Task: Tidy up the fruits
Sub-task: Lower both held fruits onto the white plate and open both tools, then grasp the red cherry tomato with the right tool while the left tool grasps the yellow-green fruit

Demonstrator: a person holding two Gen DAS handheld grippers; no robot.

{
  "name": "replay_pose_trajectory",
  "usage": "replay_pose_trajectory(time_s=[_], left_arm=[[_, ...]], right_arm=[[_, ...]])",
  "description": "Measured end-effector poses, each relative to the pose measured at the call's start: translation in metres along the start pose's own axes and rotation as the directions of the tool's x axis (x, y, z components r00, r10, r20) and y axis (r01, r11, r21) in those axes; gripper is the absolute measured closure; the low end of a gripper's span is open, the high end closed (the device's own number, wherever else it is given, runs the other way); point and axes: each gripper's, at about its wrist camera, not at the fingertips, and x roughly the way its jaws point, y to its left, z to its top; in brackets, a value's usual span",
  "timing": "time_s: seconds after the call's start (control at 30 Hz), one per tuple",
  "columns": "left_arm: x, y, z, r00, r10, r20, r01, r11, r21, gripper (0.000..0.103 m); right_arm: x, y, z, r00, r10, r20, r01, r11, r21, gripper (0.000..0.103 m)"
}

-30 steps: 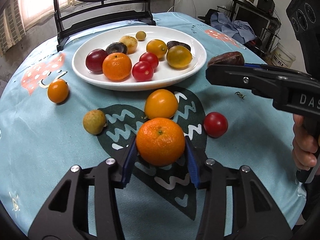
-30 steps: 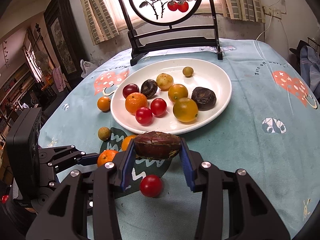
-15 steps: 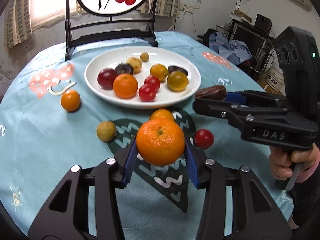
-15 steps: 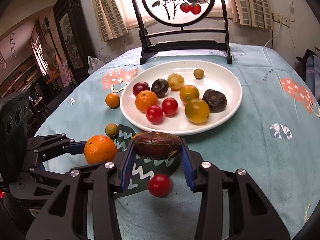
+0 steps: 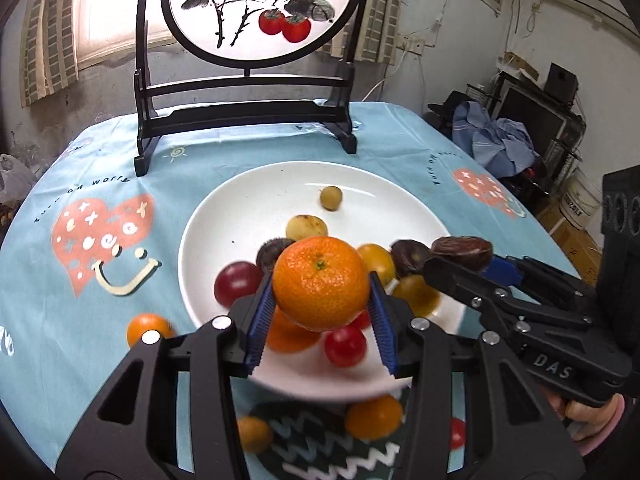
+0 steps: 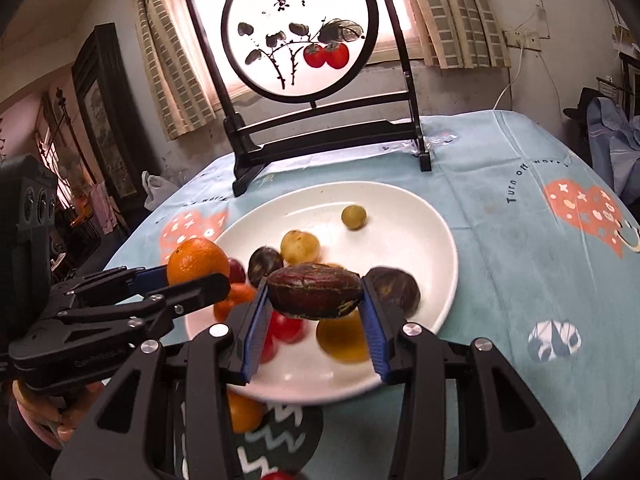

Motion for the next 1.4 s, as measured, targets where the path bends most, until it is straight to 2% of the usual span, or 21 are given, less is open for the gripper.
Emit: replay_pose_trajectory(time_s=[0.07, 0.1, 0.13, 0.2, 0.27, 0.33, 0.37, 0.5, 0.57, 0.63, 0.7, 0.8, 0.9, 1.23, 1.4], left_arm=[[0.01, 0.003, 0.005, 1.0, 0.019, -0.01, -0.019, 1.0, -0.005, 0.056], [0.013, 0.006, 0.007, 0.999, 0.029, -0.018, -0.029, 0.999, -0.02, 0.049], [0.012, 0.009, 0.009, 0.999, 0.041, -0.019, -0.042, 0.998, -0.043, 0.033], [-0.003, 0.015, 0.008, 0.998, 0.058, 0.025, -0.056, 0.996, -0.063, 0.021], [-0.024, 0.02, 0.009, 0.996, 0.056, 0.066, -0.052, 0.996, -0.068, 0.017], [-0.044, 0.025, 0.007, 0.994, 0.072, 0.085, -0.063, 0.993, -0.096, 0.009], [-0.052, 0.029, 0.003, 0.992, 0.079, 0.096, -0.067, 0.991, -0.115, 0.006], [-0.07, 0.046, -0.032, 0.984, 0.147, 0.097, -0.126, 0.973, -0.192, 0.006], [-0.069, 0.056, -0.058, 0.98, 0.19, 0.055, -0.173, 0.958, -0.23, 0.006], [-0.063, 0.062, -0.078, 0.969, 0.245, -0.025, -0.244, 0.941, -0.235, 0.006], [-0.064, 0.064, -0.088, 0.966, 0.254, -0.05, -0.258, 0.94, -0.224, 0.006], [-0.073, 0.068, -0.093, 0.965, 0.261, -0.035, -0.261, 0.937, -0.232, 0.006], [-0.078, 0.07, -0.095, 0.956, 0.291, -0.024, -0.289, 0.93, -0.227, 0.006], [-0.079, 0.069, -0.093, 0.958, 0.286, -0.032, -0.286, 0.931, -0.228, 0.006], [-0.079, 0.069, -0.092, 0.959, 0.28, -0.035, -0.28, 0.933, -0.227, 0.006]], right_arm=[[0.008, -0.002, 0.006, 1.0, -0.007, 0.002, 0.007, 1.0, 0.0, 0.059], [0.01, -0.003, 0.007, 1.0, -0.013, -0.001, 0.013, 1.0, 0.001, 0.053], [0.008, -0.003, 0.008, 1.0, -0.019, 0.0, 0.019, 1.0, 0.004, 0.05], [-0.003, -0.004, 0.009, 1.0, -0.004, 0.018, 0.004, 1.0, 0.009, 0.048], [-0.018, -0.001, 0.01, 0.999, 0.01, 0.035, -0.01, 1.0, 0.004, 0.047], [-0.033, 0.003, 0.006, 0.999, 0.032, 0.033, -0.032, 0.999, -0.005, 0.045], [-0.037, 0.005, 0.004, 0.999, 0.04, 0.029, -0.04, 0.999, -0.011, 0.04], [-0.047, 0.014, -0.024, 0.997, 0.076, -0.026, -0.077, 0.997, -0.022, 0.04], [-0.042, 0.018, -0.041, 0.994, 0.056, -0.09, -0.058, 0.998, -0.017, 0.04], [-0.038, 0.023, -0.051, 0.986, 0.054, -0.155, -0.058, 0.998, -0.02, 0.04], [-0.039, 0.031, -0.059, 0.981, 0.056, -0.183, -0.063, 0.997, -0.035, 0.04], [-0.044, 0.043, -0.071, 0.98, 0.024, -0.2, -0.044, 0.995, -0.095, 0.04], [-0.042, 0.049, -0.083, 0.973, -0.038, -0.23, 0.0, 0.987, -0.163, 0.04], [-0.038, 0.045, -0.089, 0.964, -0.054, -0.262, 0.003, 0.981, -0.192, 0.042], [-0.034, 0.05, -0.094, 0.957, -0.057, -0.285, -0.007, 0.976, -0.22, 0.05]])
